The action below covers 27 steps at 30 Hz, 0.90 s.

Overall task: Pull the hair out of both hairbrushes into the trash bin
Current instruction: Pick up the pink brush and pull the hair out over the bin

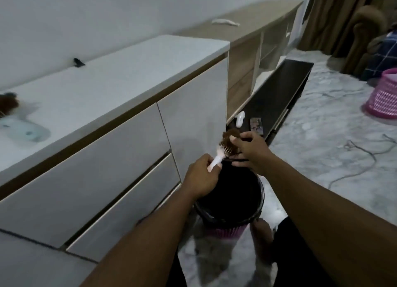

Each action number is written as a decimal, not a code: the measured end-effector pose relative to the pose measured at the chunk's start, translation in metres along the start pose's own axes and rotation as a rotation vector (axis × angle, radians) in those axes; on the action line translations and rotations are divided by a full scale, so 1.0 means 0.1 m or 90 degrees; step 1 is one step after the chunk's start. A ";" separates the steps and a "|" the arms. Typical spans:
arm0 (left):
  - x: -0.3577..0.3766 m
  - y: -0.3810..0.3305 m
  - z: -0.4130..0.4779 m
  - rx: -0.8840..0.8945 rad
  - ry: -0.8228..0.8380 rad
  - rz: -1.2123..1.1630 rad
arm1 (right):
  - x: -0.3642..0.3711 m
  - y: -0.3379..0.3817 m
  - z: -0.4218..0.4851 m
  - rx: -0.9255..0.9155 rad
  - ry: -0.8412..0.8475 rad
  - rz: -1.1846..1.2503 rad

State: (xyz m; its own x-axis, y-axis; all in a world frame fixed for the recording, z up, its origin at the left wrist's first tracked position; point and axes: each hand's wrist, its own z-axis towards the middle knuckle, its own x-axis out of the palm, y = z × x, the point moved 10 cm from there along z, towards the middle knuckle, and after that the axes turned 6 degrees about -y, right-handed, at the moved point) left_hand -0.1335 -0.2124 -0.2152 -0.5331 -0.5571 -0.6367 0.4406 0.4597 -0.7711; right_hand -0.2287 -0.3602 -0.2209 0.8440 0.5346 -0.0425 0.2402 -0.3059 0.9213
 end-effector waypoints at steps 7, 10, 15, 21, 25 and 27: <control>0.75 0.94 0.27 -0.077 0.106 -0.015 | 0.04 -1.16 0.75 0.088 -0.059 0.026; 1.05 1.30 0.44 -0.111 0.135 -0.010 | 0.04 -1.53 1.04 0.118 -0.086 0.022; 1.62 1.85 0.61 -0.196 0.234 -0.051 | -0.03 -2.08 1.49 0.146 -0.097 -0.066; 2.06 2.34 0.60 -0.270 0.327 -0.057 | -0.07 -2.54 1.77 0.154 -0.028 -0.211; 2.23 2.48 0.65 -0.289 0.371 -0.036 | 0.11 -2.51 1.94 0.148 0.041 -0.244; 2.32 2.42 0.71 -0.294 0.394 -0.072 | 0.20 -2.45 2.01 0.155 0.066 -0.225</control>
State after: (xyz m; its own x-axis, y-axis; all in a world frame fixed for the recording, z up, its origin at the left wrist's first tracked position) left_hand -0.0994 -0.2796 -0.5498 -0.9225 -0.1925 -0.3345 0.0872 0.7402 -0.6667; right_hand -0.1747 -0.4330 -0.5248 0.6405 0.7119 -0.2880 0.6219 -0.2608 0.7384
